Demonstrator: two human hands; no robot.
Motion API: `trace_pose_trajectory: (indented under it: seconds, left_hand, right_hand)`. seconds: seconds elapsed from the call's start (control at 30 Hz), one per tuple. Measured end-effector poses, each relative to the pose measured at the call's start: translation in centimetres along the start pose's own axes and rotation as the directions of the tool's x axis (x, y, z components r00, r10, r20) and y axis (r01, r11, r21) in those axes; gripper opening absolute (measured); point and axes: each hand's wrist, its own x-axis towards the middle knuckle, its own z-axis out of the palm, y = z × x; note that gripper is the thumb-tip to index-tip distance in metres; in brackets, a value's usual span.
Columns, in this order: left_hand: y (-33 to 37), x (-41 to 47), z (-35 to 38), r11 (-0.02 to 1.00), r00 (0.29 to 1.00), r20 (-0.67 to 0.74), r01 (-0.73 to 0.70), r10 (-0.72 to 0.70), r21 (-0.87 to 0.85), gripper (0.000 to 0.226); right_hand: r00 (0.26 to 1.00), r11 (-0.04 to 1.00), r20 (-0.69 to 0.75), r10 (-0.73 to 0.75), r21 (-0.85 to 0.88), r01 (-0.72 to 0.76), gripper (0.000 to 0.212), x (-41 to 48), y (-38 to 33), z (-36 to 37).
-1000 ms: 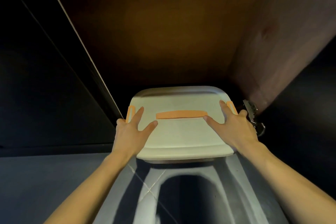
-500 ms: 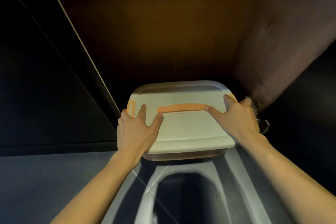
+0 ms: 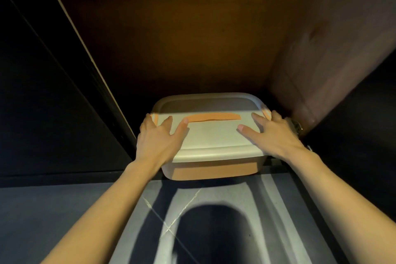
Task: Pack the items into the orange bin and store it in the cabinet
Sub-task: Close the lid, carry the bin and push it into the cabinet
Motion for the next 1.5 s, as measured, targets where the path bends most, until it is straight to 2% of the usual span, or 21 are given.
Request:
trace_pose_trajectory:
  seconds: [0.03, 0.1, 0.17, 0.23, 0.33, 0.4, 0.63, 0.77, 0.93, 1.23, 1.37, 1.5]
  left_hand:
    - [-0.4, -0.3, -0.1, 0.987, 0.99, 0.015, -0.144, 0.143, 0.07, 0.086]
    - [-1.0, -1.1, -0.4, 0.895, 0.907, 0.134, -0.417, 0.399, 0.157, 0.088]
    - [-1.3, -1.2, -0.6, 0.846, 0.849, 0.245, -0.511, 0.469, 0.151, 0.094]
    - [-1.3, -1.0, -0.5, 0.839, 0.844, 0.245, -0.521, 0.477, 0.161, 0.096]
    - [-1.3, -0.4, -0.2, 0.834, 0.852, 0.2, -0.518, 0.483, 0.192, 0.091]
    - [-1.4, 0.1, 0.1, 0.834, 0.853, 0.191, -0.518, 0.486, 0.19, 0.088]
    - [-0.4, 2.7, 0.4, 0.833, 0.856, 0.215, -0.511, 0.471, 0.212, 0.092]
    - [-0.3, 3.9, 0.8, 0.834, 0.866, 0.176, -0.5, 0.469, 0.234, 0.09]
    - [-0.5, 4.8, 1.9, 0.824, 0.861, 0.225, -0.504, 0.456, 0.257, 0.091]
    - [-0.4, 5.2, 2.2, 0.842, 0.888, 0.231, -0.453, 0.398, 0.294, 0.085]
    - [0.3, 4.9, 1.3, 0.87, 0.883, 0.303, -0.433, 0.358, 0.237, 0.079]
    - [1.9, 4.6, -1.0, 0.849, 0.872, 0.377, -0.434, 0.311, 0.302, 0.084]
  right_hand:
    - [0.999, 0.999, 0.022, -0.048, 0.012, 0.048, 0.088, -0.6, 0.2, 0.0]
    - [0.984, 0.986, 0.054, -0.168, -0.006, 0.168, 0.095, -1.5, 0.5, 0.0]
    - [0.971, 0.973, 0.076, -0.226, -0.022, 0.228, 0.102, -1.9, 0.5, -0.2]
    - [0.967, 0.971, 0.104, -0.231, -0.035, 0.235, 0.107, -1.7, 0.5, -0.4]
    - [0.957, 0.951, 0.139, -0.256, -0.143, 0.275, 0.115, -1.3, 0.8, -0.2]
    - [0.953, 0.939, 0.119, -0.279, -0.175, 0.297, 0.117, -0.8, 1.0, 0.2]
    - [0.946, 0.937, 0.03, -0.324, -0.13, 0.325, 0.113, 2.4, 1.0, 0.3]
    - [0.932, 0.922, -0.029, -0.36, -0.164, 0.351, 0.111, 3.9, 1.2, 0.5]
    - [0.923, 0.886, 0.006, -0.385, -0.277, 0.371, 0.116, 4.9, 1.2, 1.1]
    - [0.928, 0.916, -0.032, -0.372, -0.175, 0.361, 0.114, 5.3, 1.4, 2.1]
    - [0.945, 0.929, 0.025, -0.326, -0.175, 0.325, 0.115, 5.1, 1.0, 1.5]
    - [0.953, 0.926, 0.153, -0.26, -0.241, 0.291, 0.109, 4.6, -0.8, -0.5]
